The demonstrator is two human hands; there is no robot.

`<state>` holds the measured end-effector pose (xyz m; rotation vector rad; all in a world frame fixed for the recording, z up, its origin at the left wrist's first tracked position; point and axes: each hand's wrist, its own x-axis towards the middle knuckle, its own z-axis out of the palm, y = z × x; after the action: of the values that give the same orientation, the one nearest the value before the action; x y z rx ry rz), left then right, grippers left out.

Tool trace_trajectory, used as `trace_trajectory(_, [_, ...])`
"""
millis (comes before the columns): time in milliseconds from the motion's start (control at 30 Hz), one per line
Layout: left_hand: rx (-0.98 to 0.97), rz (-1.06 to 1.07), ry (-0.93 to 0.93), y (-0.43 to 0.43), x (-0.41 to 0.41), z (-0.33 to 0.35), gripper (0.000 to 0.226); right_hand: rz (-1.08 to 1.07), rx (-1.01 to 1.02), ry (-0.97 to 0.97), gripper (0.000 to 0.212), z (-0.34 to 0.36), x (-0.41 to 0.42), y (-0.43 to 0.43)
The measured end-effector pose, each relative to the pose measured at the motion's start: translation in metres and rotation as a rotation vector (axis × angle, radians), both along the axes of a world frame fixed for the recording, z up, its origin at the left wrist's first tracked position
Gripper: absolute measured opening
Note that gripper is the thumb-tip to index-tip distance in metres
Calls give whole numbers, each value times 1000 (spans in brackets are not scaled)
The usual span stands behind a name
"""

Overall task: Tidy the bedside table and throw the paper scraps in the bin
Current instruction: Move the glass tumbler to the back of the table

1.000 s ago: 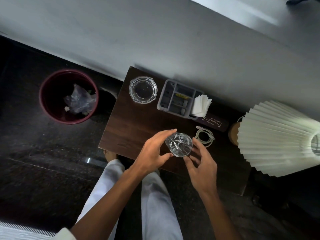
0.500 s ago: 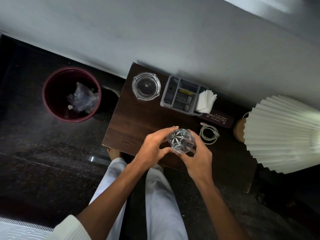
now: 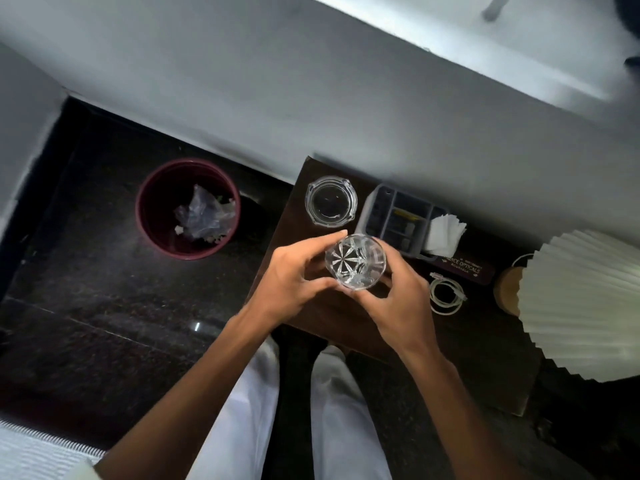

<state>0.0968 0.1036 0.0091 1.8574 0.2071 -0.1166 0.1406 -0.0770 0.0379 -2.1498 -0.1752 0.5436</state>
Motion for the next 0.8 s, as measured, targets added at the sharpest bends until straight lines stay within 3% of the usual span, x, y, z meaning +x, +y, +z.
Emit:
trace_trajectory(300, [-35, 59, 40, 43, 55, 9, 77, -37, 70, -78, 77, -6, 52, 50])
trace_trajectory(800, [57, 50, 144, 57, 98, -29, 72, 38, -116, -169, 73, -48, 98, 67])
